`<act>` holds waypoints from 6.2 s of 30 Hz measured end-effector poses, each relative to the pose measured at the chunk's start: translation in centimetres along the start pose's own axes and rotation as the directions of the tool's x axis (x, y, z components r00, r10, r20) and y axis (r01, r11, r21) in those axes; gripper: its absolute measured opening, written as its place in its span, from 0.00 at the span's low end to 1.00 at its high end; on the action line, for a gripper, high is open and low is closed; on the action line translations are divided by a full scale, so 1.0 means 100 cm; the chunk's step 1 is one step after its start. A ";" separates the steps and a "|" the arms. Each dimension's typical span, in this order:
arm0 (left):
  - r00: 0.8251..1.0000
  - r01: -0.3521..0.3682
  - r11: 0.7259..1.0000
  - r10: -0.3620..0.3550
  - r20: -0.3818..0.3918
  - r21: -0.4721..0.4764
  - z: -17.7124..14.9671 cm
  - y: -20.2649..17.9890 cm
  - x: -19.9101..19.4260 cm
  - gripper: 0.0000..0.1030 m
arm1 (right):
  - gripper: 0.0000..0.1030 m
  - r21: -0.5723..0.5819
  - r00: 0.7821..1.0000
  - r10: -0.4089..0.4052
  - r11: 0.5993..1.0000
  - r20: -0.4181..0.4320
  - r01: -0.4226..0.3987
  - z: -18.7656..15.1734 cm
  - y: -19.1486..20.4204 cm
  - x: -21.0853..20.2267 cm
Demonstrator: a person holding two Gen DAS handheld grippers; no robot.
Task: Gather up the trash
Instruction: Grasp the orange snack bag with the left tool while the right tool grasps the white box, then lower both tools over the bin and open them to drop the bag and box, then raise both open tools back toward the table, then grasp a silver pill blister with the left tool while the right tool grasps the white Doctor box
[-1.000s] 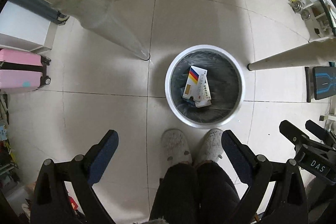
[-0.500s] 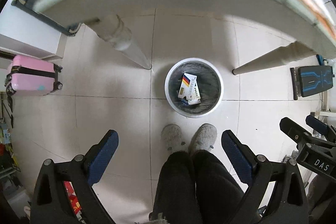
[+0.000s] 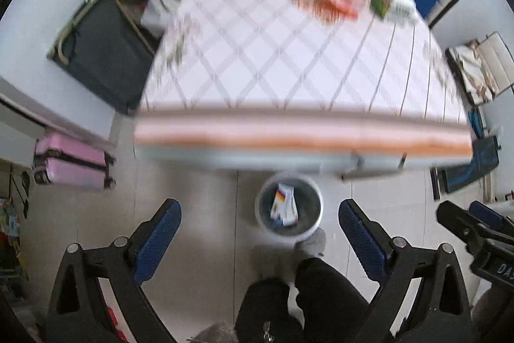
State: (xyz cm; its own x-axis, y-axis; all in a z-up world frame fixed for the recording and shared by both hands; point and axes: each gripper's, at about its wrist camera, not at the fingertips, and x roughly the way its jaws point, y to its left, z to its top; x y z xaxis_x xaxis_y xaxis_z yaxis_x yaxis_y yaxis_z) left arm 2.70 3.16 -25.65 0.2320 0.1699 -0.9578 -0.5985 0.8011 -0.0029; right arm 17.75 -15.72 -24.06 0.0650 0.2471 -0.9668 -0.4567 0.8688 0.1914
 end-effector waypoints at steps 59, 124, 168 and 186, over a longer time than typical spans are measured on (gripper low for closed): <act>0.998 -0.032 0.989 0.038 0.042 -0.147 0.237 -0.083 0.064 0.08 | 0.73 -0.107 0.997 -0.077 0.991 0.025 0.080 0.370 -0.028 0.086; 0.934 -0.007 0.998 -0.017 -0.356 -0.065 -0.131 -0.007 0.352 0.92 | 1.00 0.064 0.948 0.026 0.998 -0.317 -0.006 -0.098 -0.111 0.455; 0.998 0.019 0.999 -0.017 -0.063 0.034 -0.070 -0.003 0.013 0.92 | 1.00 -0.053 0.996 -0.026 0.998 -0.086 0.021 -0.069 -0.009 0.029; 0.997 -0.080 0.980 0.080 -0.007 -0.182 0.178 -0.042 0.037 1.00 | 1.00 0.072 0.998 -0.037 0.997 0.046 0.033 0.259 -0.075 0.002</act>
State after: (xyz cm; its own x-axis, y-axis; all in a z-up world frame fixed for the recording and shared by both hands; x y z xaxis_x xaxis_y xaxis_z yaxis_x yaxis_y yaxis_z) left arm 19.73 10.62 -24.03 0.1783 0.2296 -0.9568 -0.7447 0.6671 0.0213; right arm 44.20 -11.08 -21.28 0.1228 0.2349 -0.9642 -0.3893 0.9051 0.1709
